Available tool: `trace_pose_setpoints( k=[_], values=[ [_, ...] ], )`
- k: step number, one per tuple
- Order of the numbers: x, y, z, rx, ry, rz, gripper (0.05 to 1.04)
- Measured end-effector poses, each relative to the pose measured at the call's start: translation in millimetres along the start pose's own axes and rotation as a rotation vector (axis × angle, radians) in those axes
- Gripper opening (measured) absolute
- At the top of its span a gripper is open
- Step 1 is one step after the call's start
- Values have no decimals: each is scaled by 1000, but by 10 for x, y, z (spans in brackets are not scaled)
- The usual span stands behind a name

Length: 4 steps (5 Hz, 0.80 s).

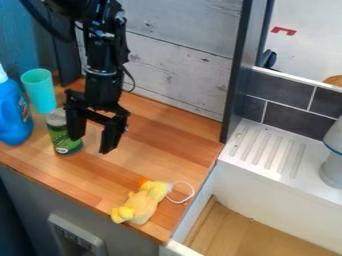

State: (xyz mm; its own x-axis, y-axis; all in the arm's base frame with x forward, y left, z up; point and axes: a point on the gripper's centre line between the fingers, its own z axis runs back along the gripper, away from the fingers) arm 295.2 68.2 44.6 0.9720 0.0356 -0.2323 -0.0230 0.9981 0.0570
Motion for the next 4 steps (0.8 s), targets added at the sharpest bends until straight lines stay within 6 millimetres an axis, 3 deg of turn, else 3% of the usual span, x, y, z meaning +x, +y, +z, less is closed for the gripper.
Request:
trace_pose_setpoints(
  k=[1, 2, 3, 4],
  values=[
    [-51, -124, -11, -62, 17, -12, 1003],
    [-202, -435, 387, -63, -80, -87, 1003],
    [-455, -941, 650, -47, -110, -264, 1003],
    [-673, -1386, 634, -20, -91, -372, 1003]
  ],
)
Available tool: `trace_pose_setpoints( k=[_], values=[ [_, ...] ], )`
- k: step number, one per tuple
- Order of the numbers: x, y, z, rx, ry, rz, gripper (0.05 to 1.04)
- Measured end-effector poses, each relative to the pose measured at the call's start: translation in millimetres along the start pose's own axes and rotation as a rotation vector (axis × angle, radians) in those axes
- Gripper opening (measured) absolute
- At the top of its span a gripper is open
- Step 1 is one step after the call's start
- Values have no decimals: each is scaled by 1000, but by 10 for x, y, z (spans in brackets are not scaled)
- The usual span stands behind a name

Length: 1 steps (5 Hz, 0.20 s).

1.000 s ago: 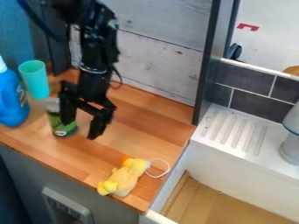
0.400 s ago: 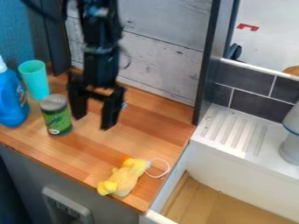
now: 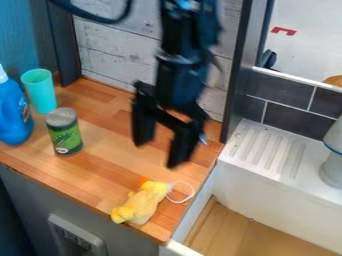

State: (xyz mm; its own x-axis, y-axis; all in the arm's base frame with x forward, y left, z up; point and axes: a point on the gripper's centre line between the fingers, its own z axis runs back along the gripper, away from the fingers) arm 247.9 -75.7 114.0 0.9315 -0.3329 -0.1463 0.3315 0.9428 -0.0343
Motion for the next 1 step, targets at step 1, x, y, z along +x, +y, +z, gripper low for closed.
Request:
trace_pose_setpoints(
  k=[1],
  values=[
    [-40, -148, -47, -23, 22, -25, 1003]
  ],
)
